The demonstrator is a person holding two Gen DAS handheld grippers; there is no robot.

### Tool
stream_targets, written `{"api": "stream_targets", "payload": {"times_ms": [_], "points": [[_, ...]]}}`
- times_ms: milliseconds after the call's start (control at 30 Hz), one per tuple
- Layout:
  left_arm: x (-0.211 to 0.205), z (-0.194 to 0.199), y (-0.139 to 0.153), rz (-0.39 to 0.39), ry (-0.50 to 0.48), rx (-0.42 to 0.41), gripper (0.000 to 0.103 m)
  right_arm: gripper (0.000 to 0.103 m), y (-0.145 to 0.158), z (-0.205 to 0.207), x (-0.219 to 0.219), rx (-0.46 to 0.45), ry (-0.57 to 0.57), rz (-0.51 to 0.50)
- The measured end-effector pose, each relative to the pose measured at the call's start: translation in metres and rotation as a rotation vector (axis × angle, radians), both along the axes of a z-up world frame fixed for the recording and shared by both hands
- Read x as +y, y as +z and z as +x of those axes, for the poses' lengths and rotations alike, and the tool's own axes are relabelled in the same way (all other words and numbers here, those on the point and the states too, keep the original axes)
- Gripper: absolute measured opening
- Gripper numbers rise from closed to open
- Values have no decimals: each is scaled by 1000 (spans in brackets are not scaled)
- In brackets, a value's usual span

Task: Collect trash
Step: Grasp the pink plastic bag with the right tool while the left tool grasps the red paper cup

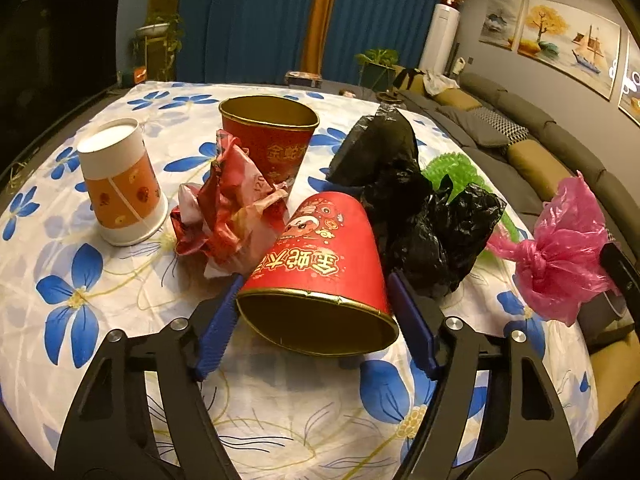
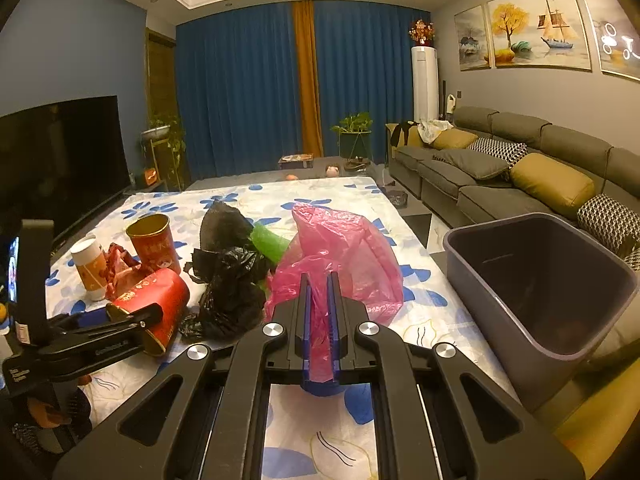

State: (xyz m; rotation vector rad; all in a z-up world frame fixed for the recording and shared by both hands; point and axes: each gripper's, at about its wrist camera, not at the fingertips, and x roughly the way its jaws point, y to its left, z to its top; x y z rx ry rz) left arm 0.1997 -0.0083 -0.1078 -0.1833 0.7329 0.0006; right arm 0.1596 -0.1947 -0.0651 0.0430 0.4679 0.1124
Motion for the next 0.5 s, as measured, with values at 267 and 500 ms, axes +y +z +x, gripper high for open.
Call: {"api": "stream_targets", "payload": {"times_ms": [267, 500], "points": [[-2, -10, 2, -11, -13, -15, 68, 8, 8, -8, -5, -21, -2, 0], [-6, -37, 26, -20, -35, -90, 68, 8, 20, -16, -13, -59, -14, 9]]}}
